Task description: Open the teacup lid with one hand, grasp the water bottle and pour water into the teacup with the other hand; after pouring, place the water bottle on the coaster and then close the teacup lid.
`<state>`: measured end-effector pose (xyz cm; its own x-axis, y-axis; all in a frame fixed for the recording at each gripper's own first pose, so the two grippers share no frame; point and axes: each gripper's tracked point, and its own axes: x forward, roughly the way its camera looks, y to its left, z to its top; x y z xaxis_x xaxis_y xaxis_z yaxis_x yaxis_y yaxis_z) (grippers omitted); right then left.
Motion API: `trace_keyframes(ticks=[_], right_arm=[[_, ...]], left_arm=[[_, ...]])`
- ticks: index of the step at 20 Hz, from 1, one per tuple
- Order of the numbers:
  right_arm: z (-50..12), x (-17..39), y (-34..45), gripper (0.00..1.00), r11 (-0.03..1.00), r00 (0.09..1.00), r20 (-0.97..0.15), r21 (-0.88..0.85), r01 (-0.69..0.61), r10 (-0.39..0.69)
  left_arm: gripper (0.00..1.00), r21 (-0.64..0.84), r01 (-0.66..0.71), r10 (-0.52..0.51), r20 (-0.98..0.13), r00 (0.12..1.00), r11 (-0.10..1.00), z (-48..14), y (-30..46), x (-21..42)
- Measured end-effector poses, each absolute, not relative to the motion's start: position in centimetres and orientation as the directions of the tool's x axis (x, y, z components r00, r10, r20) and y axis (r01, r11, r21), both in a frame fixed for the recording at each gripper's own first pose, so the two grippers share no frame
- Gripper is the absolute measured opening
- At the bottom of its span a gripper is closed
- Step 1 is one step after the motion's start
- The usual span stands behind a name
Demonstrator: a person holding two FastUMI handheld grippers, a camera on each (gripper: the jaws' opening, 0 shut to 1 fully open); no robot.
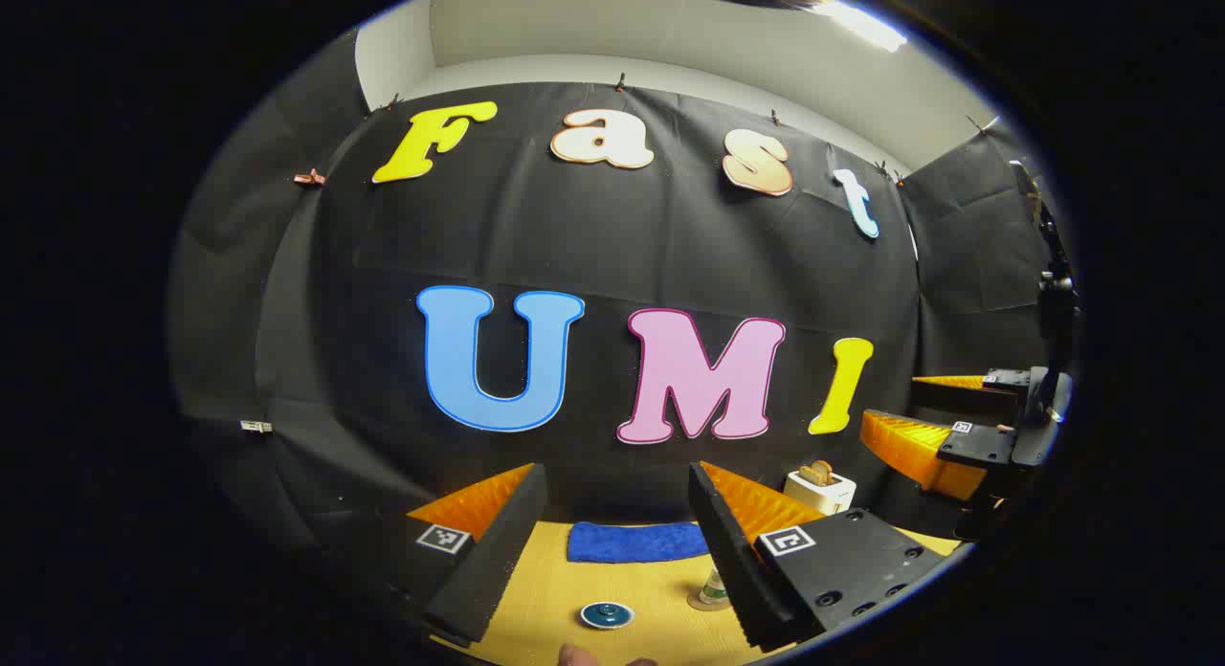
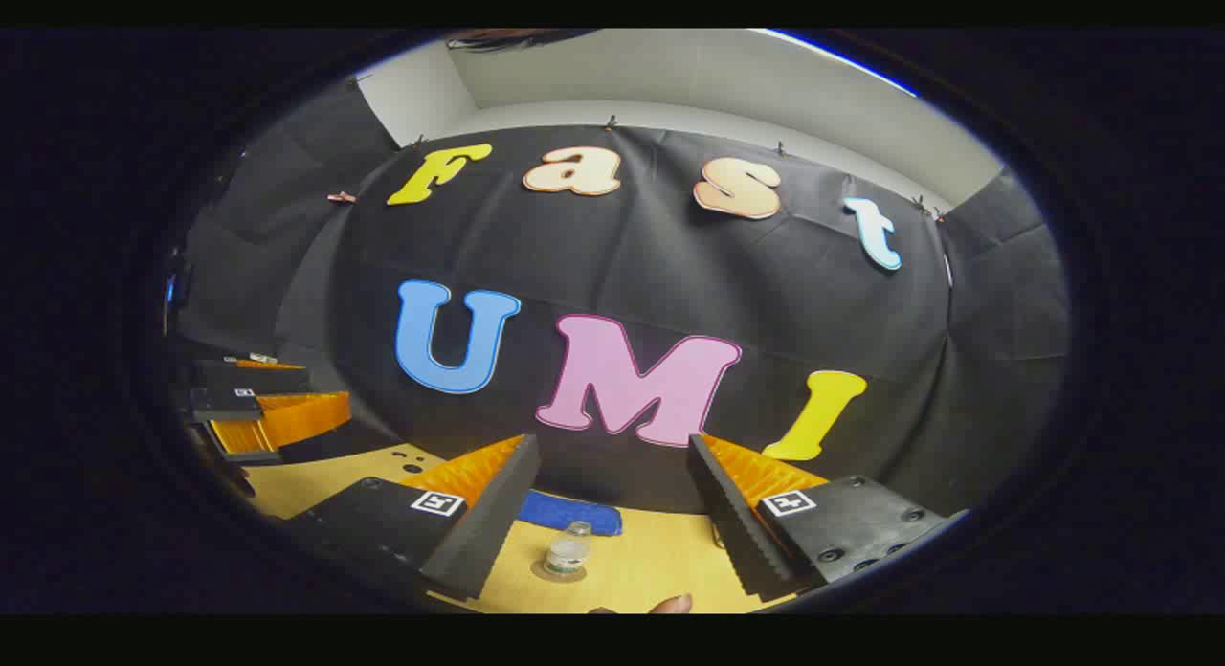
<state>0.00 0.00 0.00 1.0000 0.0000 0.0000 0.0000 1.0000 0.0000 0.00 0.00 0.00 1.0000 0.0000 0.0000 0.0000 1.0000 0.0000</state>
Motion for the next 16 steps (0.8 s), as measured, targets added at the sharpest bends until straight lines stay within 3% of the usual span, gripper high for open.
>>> trace_keyframes(ticks=[16], right_arm=[[-0.91, 0.92, 0.15, 0.96, 1.000, 1.000, -0.013, 0.022, -0.006, 0.007]], left_arm=[[0.94, 0.038, 0.023, -0.023, -0.018, 1.000, 0.999, -0.43, -0.41, 0.72]])
